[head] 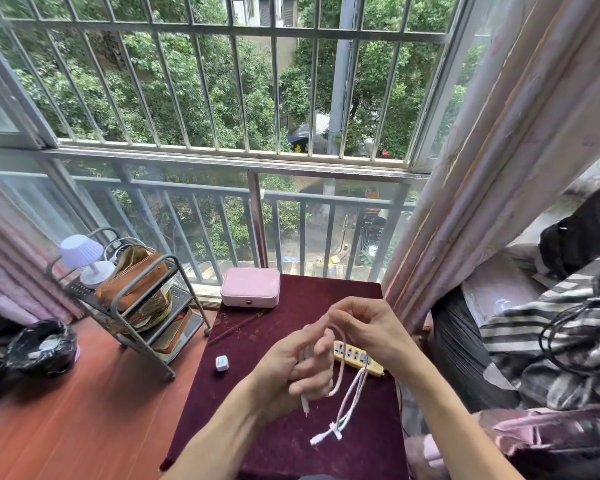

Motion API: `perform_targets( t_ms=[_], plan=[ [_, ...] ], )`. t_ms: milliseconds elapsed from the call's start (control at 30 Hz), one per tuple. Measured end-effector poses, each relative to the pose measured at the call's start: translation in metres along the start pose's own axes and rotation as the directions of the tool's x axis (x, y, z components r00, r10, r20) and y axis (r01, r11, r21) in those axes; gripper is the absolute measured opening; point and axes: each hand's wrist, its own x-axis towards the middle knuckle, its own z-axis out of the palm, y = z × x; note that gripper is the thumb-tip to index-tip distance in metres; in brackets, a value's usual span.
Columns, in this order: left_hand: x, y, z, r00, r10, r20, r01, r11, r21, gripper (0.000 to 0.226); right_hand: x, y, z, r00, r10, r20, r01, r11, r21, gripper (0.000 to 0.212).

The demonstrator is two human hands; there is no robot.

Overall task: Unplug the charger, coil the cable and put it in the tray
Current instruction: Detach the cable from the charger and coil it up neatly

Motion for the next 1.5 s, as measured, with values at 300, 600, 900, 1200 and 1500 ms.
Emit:
perform_targets(
  t_ms=[300,600,900,1200,1500],
  plan=[
    [0.004,0.012,0.014,0.992,0.070,-0.103,-0.060,0.994,0.094,0.035,-0.004,0.009,0.000,0.996,-0.044,-0.082,0.047,0.998,0.035,0.047],
    [0.006,0.015,0.023,0.987,-0.062,0.150,0.063,0.998,0.001,0.052,-0.004,0.018,-0.010,0.905,0.110,0.410,-0.177,0.976,0.127,0.061],
    [0.012,0.017,0.028,0.995,0.032,0.093,-0.020,0.992,-0.121,0.050,0.003,0.007,-0.011,0.971,0.101,0.219,-0.118,0.991,0.068,0.081],
    [0.030,0.039,0.011,0.924,0.318,-0.212,-0.312,0.948,0.061,0.035,-0.025,0.037,0.030,0.970,0.230,0.075,-0.187,0.908,-0.374,0.040],
    [0.029,0.032,-0.020,0.873,0.313,-0.373,0.026,0.734,0.679,0.027,-0.045,-0.027,0.009,0.968,0.130,0.213,0.127,0.480,-0.868,0.032]
  ],
)
